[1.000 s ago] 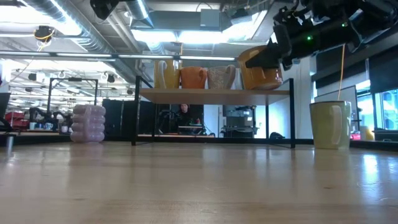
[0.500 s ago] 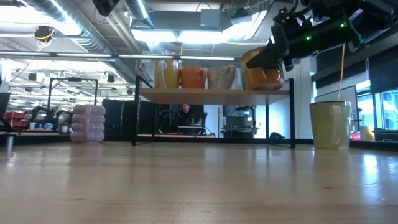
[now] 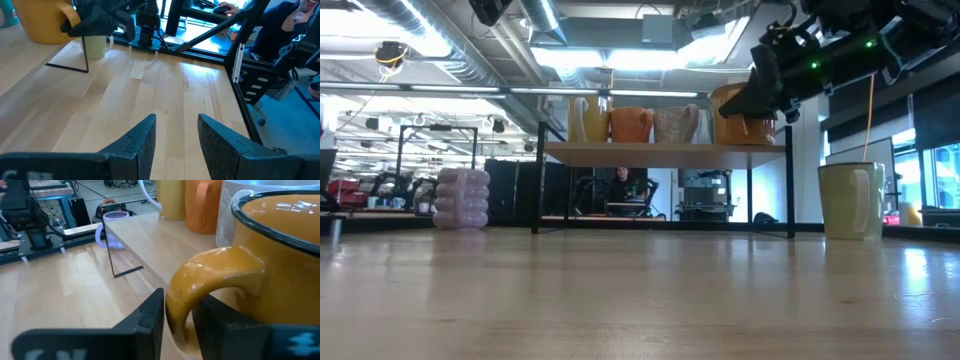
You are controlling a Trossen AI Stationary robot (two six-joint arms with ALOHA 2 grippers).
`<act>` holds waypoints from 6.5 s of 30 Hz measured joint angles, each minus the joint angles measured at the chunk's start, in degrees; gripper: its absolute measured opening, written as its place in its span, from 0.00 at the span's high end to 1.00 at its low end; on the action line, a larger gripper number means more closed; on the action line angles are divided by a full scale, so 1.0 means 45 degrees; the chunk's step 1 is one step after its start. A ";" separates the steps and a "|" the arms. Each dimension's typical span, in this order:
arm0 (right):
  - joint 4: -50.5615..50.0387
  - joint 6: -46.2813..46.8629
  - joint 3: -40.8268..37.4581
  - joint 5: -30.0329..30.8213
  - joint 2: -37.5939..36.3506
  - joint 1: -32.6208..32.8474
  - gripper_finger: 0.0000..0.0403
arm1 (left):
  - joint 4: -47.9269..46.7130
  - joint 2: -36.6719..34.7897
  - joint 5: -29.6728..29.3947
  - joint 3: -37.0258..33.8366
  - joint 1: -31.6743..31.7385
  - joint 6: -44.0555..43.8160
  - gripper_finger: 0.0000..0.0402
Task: Place coffee mugs
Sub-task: Put the yellow mug on the shelf, then put the light green mug on the shelf
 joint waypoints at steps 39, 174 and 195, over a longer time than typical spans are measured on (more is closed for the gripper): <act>-0.4559 -0.0072 0.2302 0.0193 0.0005 0.0005 0.64 | -0.0002 0.0010 0.0005 -0.0002 0.0000 0.0005 0.65; -1.9198 0.0039 0.4770 -0.1861 0.1123 -0.3439 0.51 | -0.0100 0.0015 -0.0243 -0.0001 0.0010 -0.0800 0.65; -1.9082 -0.0180 0.4770 -0.2231 0.1137 -0.3439 0.87 | -0.0100 0.0015 -0.0243 0.0002 0.0010 -0.0772 0.65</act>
